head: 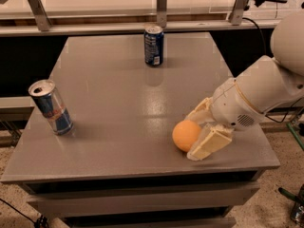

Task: Move orange near pepsi can

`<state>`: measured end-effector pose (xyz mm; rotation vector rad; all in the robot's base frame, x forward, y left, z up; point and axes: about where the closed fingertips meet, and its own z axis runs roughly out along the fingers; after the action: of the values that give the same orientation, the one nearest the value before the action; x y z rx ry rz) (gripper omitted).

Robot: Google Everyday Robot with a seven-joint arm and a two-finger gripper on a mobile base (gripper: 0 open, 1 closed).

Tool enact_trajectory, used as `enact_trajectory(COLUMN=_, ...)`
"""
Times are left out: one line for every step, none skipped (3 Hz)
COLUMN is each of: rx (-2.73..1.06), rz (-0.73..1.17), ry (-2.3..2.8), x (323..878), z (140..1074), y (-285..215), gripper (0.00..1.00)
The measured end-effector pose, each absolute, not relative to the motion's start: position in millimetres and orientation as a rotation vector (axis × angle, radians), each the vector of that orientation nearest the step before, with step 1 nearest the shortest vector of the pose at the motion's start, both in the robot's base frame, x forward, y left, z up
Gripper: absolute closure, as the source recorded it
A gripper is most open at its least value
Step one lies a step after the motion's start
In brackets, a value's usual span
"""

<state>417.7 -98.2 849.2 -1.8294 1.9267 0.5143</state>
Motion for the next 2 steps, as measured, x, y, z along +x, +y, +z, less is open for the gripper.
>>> enact_trajectory(rx=-1.811, rz=0.539, ry=1.951, x=417.2, z=840.7, y=-96.2, gripper=0.57)
enact_trajectory(rx=-1.816, rz=0.538, ry=1.948, x=416.7, z=841.0, y=-94.8, gripper=0.81)
